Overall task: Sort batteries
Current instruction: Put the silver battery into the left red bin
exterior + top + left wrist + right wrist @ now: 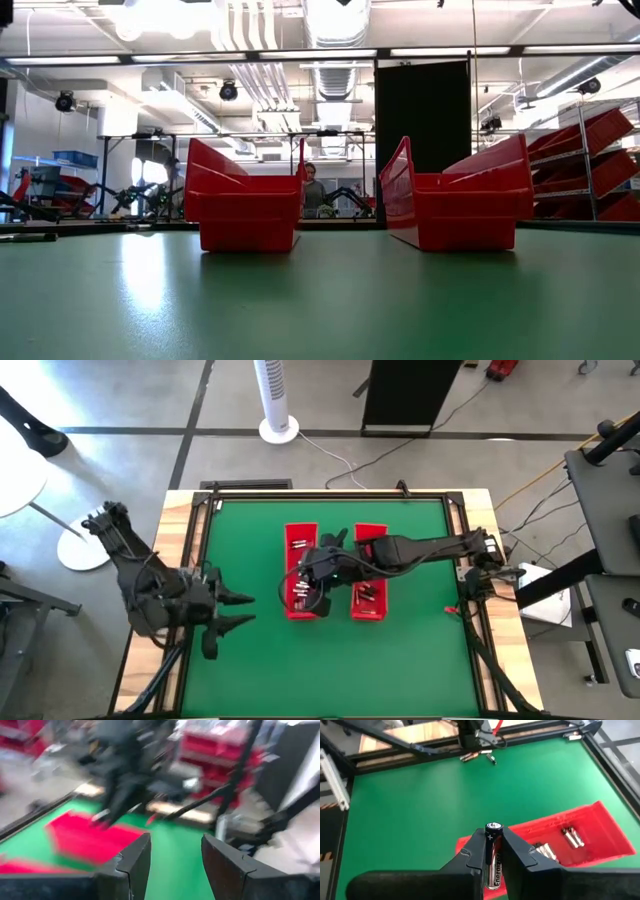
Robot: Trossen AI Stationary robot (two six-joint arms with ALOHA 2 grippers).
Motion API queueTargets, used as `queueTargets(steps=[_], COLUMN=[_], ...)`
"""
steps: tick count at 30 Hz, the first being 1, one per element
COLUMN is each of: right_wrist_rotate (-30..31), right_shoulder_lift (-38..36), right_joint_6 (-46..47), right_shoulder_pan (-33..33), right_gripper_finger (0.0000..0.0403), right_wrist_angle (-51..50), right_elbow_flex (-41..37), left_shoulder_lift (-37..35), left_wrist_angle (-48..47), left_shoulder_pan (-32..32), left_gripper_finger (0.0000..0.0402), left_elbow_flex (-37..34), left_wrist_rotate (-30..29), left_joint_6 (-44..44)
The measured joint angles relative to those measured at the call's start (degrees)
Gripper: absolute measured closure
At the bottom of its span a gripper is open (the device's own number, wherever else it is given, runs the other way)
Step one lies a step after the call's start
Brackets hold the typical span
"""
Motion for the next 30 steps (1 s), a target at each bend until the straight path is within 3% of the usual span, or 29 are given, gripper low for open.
queueTargets(steps=[3, 7, 12, 17, 24, 30], right_wrist_rotate=[-0.89, -2.42, -3.42, -3.39, -3.34, -9.99], right_shoulder_lift=[1.64, 5.34, 8.51, 9.74, 4.06, 2.41], right_joint_6=[-1.26, -4.33, -7.23, -6.46, -9.22, -11.39], right_shoulder_pan=[-0.88, -1.36, -1.48, -1.53, -0.96, -1.11], right_gripper_finger=[0.0376, 0.0376, 0.0376, 0.0376, 0.0376, 0.0376], right_wrist_angle=[-0.14, -1.28, -4.08, -3.98, 10.75, 18.66], right_elbow_flex=[1.74, 6.49, 13.07, 13.98, 16.19, 16.82], left_shoulder_lift=[-0.27, -2.35, -5.4, -8.61, -10.51, -7.06], left_wrist_angle=[16.32, 27.04, 26.76, 24.83, 24.88, 24.67], left_shoulder_pan=[1.5, 3.27, 5.11, 5.58, 5.98, 12.31], left_gripper_finger=[0.0247, 0.0247, 0.0247, 0.0247, 0.0241, 0.0212], left_elbow_flex=[-4.42, -8.69, -12.32, -13.81, -12.35, -6.71], left_wrist_rotate=[3.63, 4.09, 4.05, 0.8, 0.41, 4.4], left_joint_6=[10.73, 15.8, 13.44, 11.9, 7.93, 11.45])
